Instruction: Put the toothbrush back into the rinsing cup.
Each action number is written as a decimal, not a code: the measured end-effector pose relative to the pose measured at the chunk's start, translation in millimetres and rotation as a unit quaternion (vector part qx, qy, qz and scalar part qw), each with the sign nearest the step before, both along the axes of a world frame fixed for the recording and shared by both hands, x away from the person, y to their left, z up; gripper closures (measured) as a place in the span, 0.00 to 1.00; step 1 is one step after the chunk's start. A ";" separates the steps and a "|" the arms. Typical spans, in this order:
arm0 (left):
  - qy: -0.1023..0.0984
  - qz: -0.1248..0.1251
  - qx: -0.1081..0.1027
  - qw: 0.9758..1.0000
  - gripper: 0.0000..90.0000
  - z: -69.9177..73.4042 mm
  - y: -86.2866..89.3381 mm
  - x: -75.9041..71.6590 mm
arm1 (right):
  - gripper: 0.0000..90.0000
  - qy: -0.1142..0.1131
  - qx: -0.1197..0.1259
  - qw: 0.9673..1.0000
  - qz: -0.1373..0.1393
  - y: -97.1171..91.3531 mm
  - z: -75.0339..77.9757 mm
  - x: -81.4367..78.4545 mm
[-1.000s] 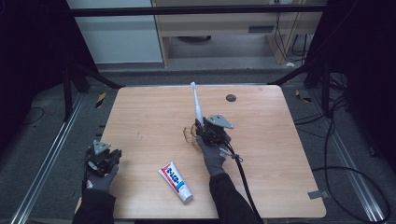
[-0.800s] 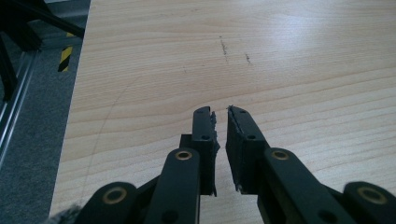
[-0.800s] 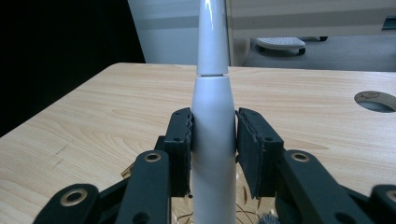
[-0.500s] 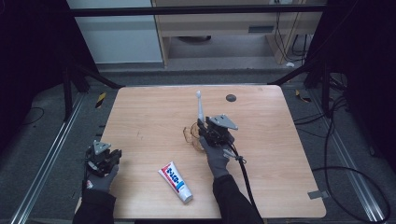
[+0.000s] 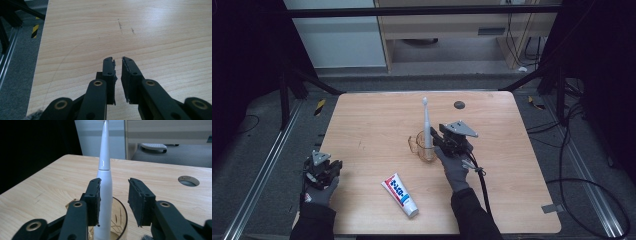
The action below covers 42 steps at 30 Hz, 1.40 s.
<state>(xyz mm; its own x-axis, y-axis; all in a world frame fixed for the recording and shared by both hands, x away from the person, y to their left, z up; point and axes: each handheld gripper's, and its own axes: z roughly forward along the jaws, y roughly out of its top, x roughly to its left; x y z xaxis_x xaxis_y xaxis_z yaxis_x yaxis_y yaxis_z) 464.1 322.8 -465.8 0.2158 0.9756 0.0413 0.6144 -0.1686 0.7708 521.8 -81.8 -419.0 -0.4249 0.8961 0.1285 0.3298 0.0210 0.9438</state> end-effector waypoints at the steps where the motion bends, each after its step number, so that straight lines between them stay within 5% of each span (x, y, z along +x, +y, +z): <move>1: 0.000 0.000 0.000 1.000 0.89 0.0 -0.2 0.0 | 0.73 0.001 -0.003 1.000 0.002 -0.9 0.8 -0.3; 14: 0.001 -0.002 0.000 1.000 0.89 0.0 -0.6 -0.2 | 0.88 0.026 -0.033 0.999 0.035 -1.6 2.9 -4.4; 42: 0.014 -0.029 0.002 0.999 1.00 2.1 -10.3 -5.3 | 1.00 0.075 -0.068 0.988 0.120 -16.4 -5.4 -44.3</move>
